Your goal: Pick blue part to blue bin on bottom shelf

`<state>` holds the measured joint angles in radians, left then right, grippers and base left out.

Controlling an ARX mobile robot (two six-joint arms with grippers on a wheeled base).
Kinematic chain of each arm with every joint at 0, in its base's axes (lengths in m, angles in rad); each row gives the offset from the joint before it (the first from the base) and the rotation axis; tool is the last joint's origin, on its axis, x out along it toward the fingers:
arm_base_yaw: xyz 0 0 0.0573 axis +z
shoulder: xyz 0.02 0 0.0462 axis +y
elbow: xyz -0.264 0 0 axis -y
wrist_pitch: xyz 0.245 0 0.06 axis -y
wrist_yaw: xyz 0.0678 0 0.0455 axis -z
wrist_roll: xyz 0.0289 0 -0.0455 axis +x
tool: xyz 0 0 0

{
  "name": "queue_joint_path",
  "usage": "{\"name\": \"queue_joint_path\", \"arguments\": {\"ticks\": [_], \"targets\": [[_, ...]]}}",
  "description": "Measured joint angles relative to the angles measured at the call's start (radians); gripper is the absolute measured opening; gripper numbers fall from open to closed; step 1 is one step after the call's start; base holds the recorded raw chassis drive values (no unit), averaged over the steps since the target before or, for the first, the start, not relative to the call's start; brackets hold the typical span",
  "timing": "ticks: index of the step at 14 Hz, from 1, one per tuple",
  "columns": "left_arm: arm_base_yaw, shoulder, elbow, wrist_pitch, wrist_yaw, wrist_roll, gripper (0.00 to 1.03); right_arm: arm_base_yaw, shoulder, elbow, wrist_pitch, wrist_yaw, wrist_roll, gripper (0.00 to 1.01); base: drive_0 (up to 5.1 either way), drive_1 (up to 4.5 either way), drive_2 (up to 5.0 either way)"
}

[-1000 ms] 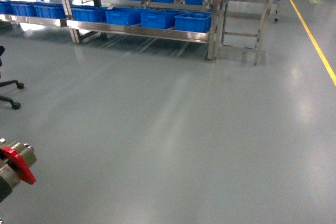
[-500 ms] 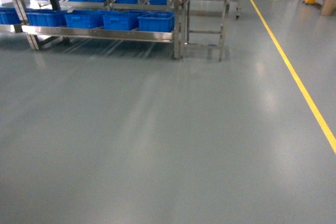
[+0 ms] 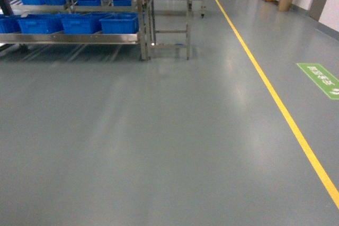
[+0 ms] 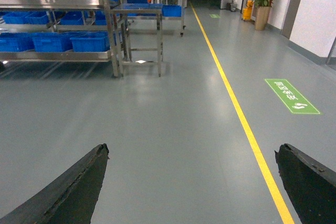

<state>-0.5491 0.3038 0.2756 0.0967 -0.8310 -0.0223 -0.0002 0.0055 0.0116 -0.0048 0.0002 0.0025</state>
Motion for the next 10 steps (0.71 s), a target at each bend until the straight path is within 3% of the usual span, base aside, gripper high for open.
{"name": "queue_joint_path", "arguments": {"ticks": [10], "targets": [[0.000, -0.001, 0.000, 0.000, -0.003, 0.000, 0.43, 0.000, 0.000, 0.000, 0.003, 0.000, 0.000, 0.98, 0.0, 4.15, -4.1]]}}
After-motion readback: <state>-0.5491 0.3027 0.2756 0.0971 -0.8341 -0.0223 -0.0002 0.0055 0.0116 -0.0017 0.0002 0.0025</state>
